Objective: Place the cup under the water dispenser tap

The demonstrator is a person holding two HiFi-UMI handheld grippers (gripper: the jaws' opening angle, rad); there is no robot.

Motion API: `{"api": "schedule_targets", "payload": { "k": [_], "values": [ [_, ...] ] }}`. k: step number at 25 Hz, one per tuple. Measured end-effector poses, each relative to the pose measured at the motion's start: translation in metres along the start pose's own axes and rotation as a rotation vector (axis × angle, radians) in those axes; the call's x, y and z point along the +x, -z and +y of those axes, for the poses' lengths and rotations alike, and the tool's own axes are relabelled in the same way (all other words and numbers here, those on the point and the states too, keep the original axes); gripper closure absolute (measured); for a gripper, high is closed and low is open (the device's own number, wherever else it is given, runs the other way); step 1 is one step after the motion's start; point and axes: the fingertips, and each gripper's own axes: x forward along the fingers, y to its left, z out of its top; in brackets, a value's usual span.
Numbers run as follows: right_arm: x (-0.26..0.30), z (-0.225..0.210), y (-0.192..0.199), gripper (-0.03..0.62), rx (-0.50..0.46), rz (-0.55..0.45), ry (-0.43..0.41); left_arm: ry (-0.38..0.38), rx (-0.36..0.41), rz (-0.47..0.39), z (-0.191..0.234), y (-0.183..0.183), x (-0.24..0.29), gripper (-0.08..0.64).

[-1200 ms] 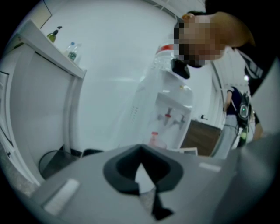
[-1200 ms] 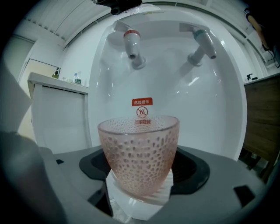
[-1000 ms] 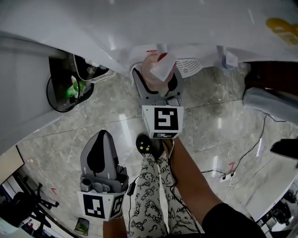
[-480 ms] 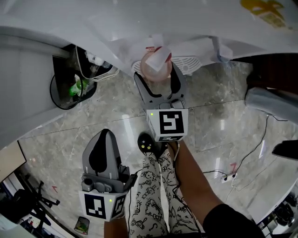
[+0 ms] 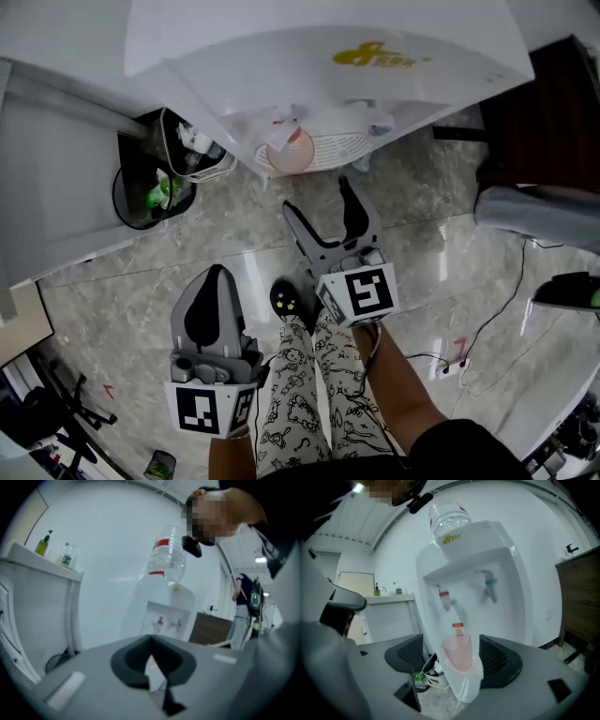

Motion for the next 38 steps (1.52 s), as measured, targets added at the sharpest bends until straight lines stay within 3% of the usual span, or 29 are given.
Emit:
{"api": "schedule_targets", "payload": {
  "k": [9, 10, 12, 13, 17, 20, 27, 38],
  "values": [
    [-0.070, 0.053, -0.134, 0.241, -0.020, 0.035, -0.174, 0.022, 0.089, -0.008, -0.044, -0.103, -0.031, 0.564],
    [-0.082, 0.059, -0.150, 0.265, -0.039, 0.040, -0.172, 0.027, 0.105, -0.019, -0.051, -0.120, -0.039, 0.563],
    [-0.110, 0.068, -0.185, 0.474, -0.069, 0.035, -0.142, 0.043, 0.126, -0.028, -0.068, -0.154, -0.059, 0.564],
    [-0.122, 0.072, -0.205, 0.514, -0.073, 0.025, -0.130, 0.059, 0.134, -0.026, -0.077, -0.172, -0.069, 0.564],
    [-0.162, 0.090, -0.280, 0.552, -0.055, -0.024, -0.160, 0.103, 0.157, -0.077, -0.107, -0.235, -0.096, 0.563],
    [-0.191, 0.104, -0.320, 0.552, -0.082, -0.038, -0.207, 0.118, 0.123, -0.143, -0.126, -0.267, -0.105, 0.563],
    [-0.232, 0.109, -0.353, 0.554, -0.038, -0.057, -0.231, 0.246, 0.129, -0.165, -0.177, -0.288, -0.116, 0.565],
    [-0.258, 0.090, -0.358, 0.563, -0.023, -0.079, -0.190, 0.266, 0.203, -0.170, -0.188, -0.290, -0.117, 0.563]
  ]
}}
